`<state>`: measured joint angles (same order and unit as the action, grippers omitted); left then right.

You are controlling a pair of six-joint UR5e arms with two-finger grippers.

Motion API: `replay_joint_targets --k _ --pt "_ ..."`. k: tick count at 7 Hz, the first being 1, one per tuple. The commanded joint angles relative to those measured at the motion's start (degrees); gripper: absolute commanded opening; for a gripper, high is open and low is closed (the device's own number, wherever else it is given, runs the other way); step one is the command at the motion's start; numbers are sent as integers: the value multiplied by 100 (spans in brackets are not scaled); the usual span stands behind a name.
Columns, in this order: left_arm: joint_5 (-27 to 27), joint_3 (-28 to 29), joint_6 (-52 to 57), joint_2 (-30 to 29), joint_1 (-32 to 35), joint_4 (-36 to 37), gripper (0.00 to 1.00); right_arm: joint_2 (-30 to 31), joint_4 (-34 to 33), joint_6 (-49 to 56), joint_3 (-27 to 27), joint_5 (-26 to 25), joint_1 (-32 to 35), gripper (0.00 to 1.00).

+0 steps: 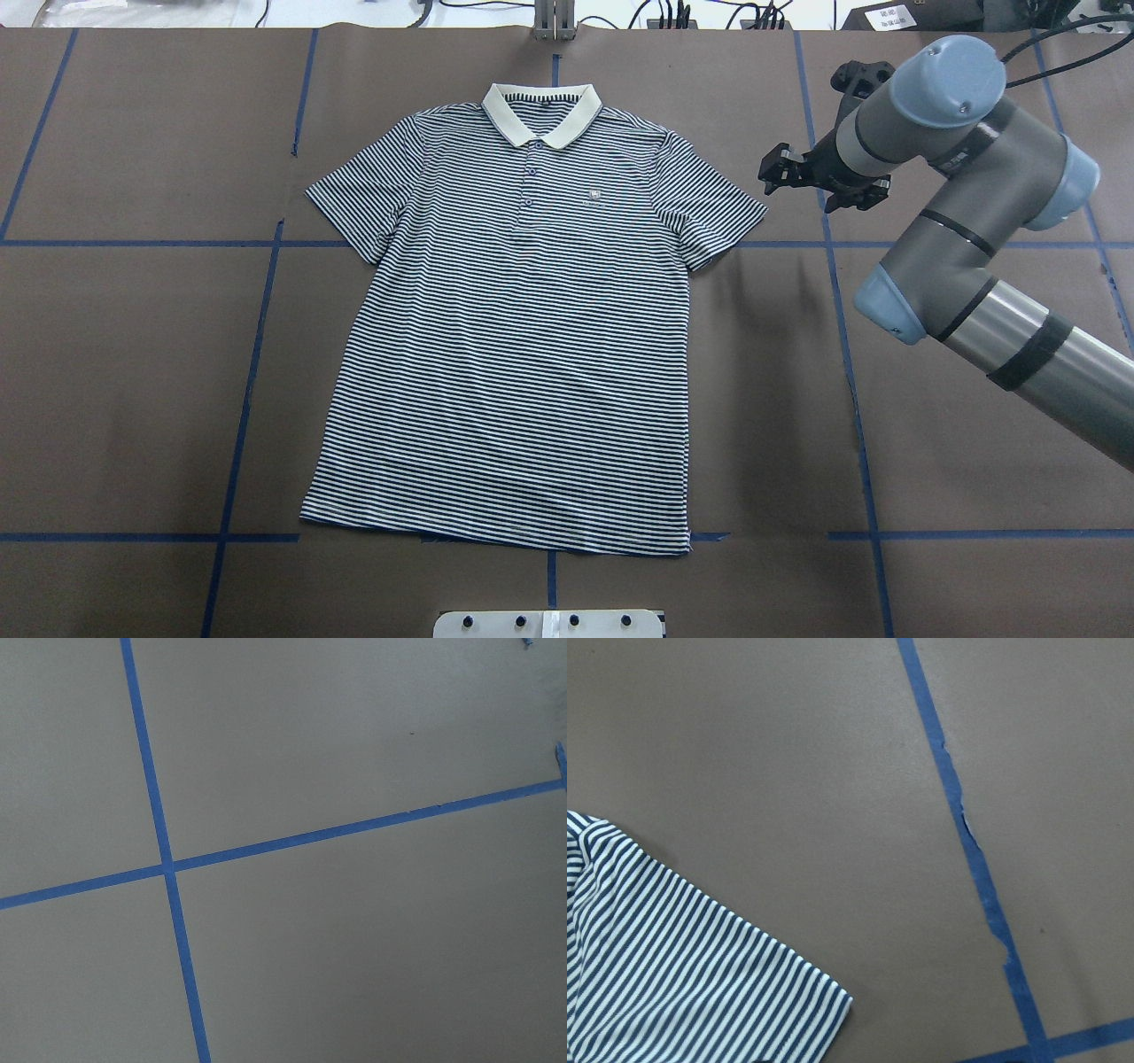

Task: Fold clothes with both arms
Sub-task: 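Move the right gripper over the shirt shoulder beside the cream collar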

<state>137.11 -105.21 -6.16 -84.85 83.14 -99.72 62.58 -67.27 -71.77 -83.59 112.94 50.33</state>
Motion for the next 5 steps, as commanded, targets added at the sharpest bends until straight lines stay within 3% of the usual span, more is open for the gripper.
replay_joint_targets --k 1,5 --pt "0 -17 0 3 0 5 100 -211 580 -117 771 -88 -102 84" --pt "0 -26 0 3 0 -3 100 -483 610 -425 1090 -80 -163 77"
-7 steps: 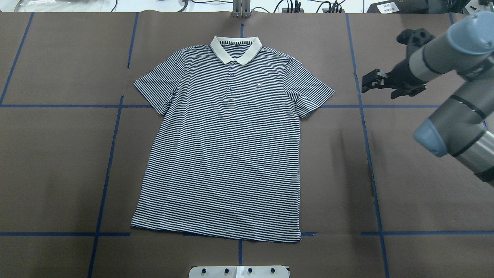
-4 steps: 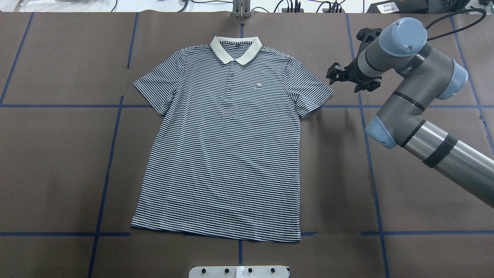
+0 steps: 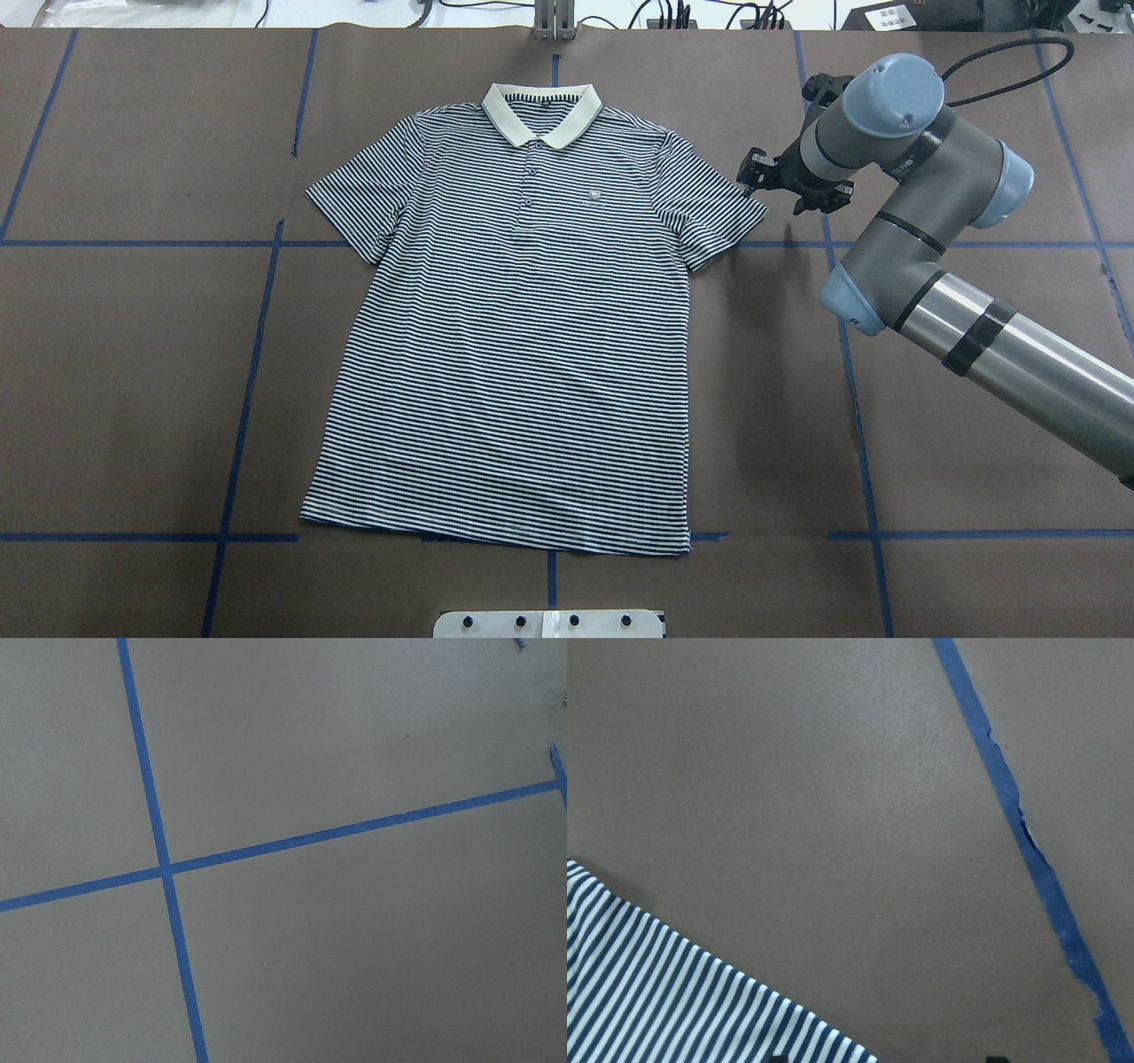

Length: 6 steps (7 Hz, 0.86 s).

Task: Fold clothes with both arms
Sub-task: 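Move the right gripper over the shirt shoulder beside the cream collar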

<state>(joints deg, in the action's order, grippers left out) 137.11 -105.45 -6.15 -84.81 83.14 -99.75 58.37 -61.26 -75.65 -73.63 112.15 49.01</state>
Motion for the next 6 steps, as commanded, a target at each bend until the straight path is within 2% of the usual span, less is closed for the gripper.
replay_joint_targets --k 1,2,3,4,6 --pt "0 -2 0 9 0 -1 100 -97 8 -38 104 0 -58 76" --pt "0 -2 9 9 0 -1 100 -98 8 -38 112 0 -85 70" --pt "0 7 9 9 0 -1 100 -89 8 -29 165 0 -111 68" --pt "0 -1 9 9 0 -1 100 -80 17 -38 183 0 -120 59" --pt "0 -2 9 9 9 -1 100 -62 8 -73 174 0 -111 18"
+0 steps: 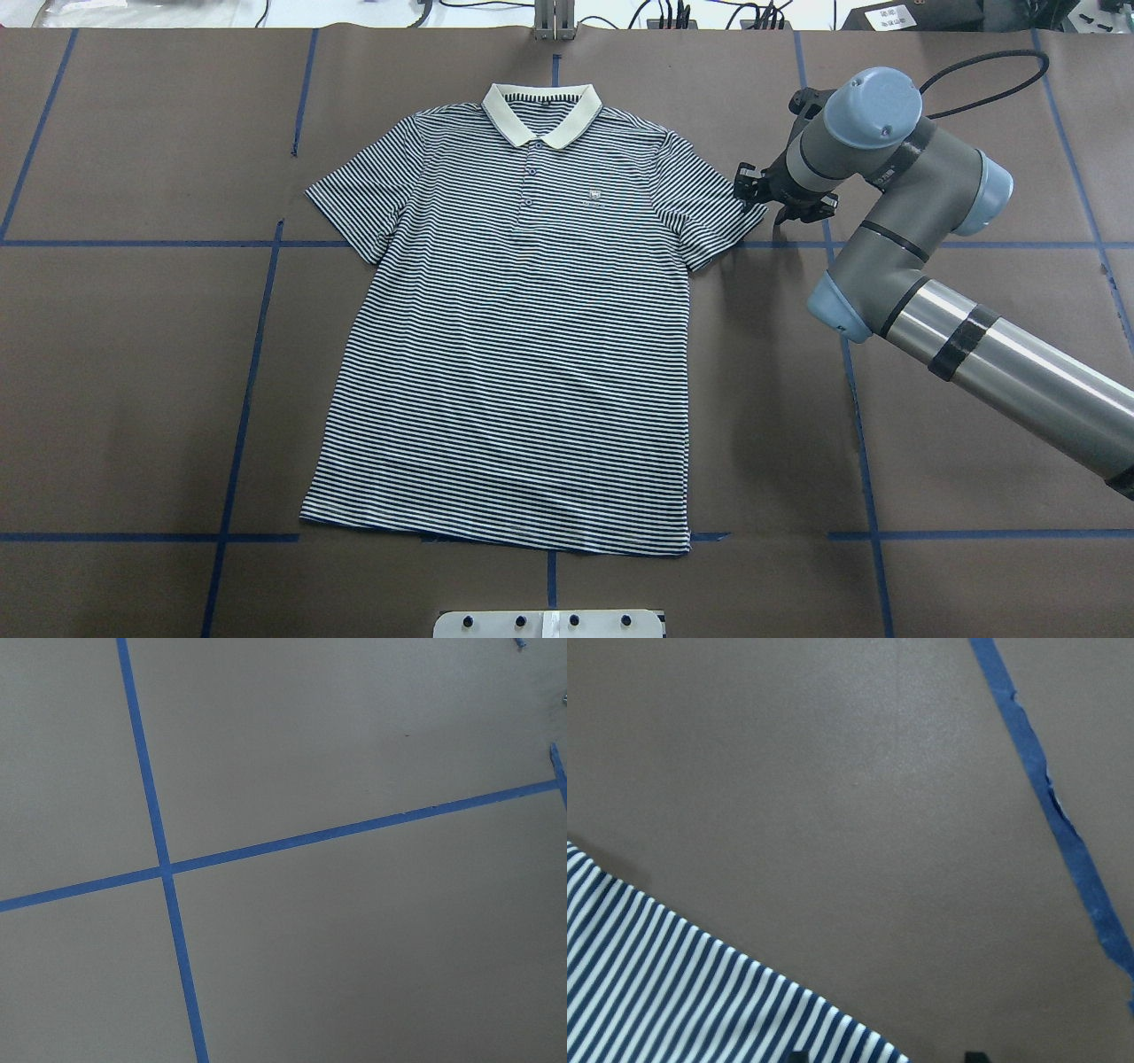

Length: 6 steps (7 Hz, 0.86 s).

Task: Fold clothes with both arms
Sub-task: 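Move the right gripper over the shirt shoulder beside the cream collar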

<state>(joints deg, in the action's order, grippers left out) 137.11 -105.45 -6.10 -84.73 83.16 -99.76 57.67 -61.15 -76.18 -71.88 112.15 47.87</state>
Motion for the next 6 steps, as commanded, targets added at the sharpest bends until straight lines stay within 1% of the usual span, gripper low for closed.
replay_joint_targets --k 1,3,5,6 --pt "0 -2 4 0 7 0 100 -19 -2 -81 -1 0 3 0" --pt "0 -2 4 9 7 9 100 -115 15 -151 -115 0 -6 0" --pt "0 7 4 9 7 9 100 -728 -55 -737 -55 -35 -102 0" --pt "0 7 4 9 7 9 100 -1079 -64 -1045 155 -305 -207 0"
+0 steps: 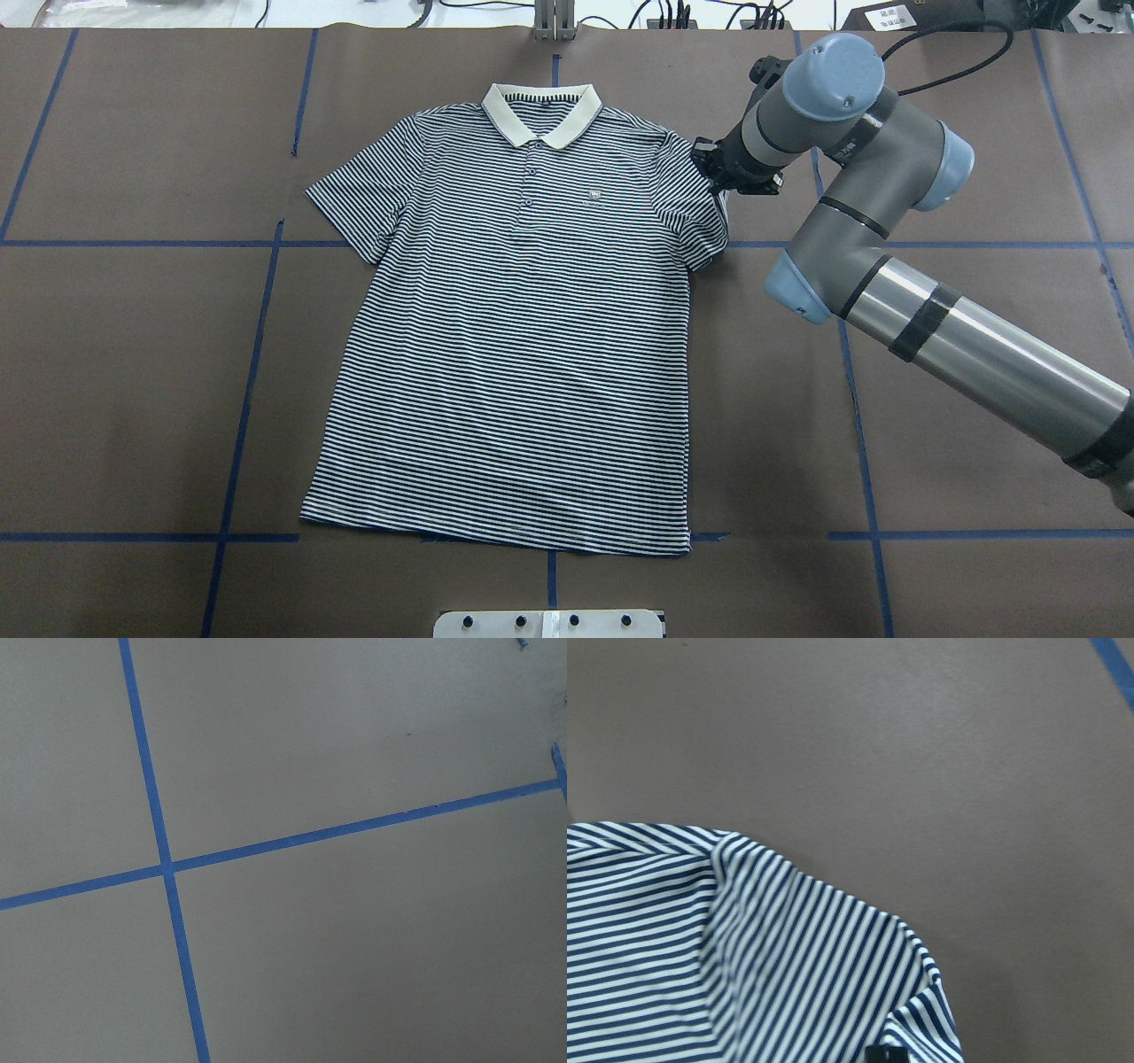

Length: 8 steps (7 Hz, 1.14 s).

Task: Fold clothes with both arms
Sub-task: 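Move the right gripper over the shirt shoulder beside the cream collar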

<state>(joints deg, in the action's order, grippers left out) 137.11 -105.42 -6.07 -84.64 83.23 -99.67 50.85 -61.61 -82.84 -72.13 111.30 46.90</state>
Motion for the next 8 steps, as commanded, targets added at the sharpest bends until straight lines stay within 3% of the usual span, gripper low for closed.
replay_joint_targets --k 1,2,5,7,8 --pt "0 4 0 0 0 0 100 -1088 -9 -565 956 -553 -233 0" --pt "0 4 0 -8 -9 0 100 -1452 26 -593 1468 -696 -269 0" --pt "183 -5 -9 -9 -9 -8 100 -1816 35 -584 2062 -1144 -418 0" --pt "570 -23 -87 -218 -35 -35 100 -1790 35 -514 2019 -1180 -436 99" --pt "597 56 -157 -541 -105 -383 100 -1763 26 -488 1888 -1172 -427 100"
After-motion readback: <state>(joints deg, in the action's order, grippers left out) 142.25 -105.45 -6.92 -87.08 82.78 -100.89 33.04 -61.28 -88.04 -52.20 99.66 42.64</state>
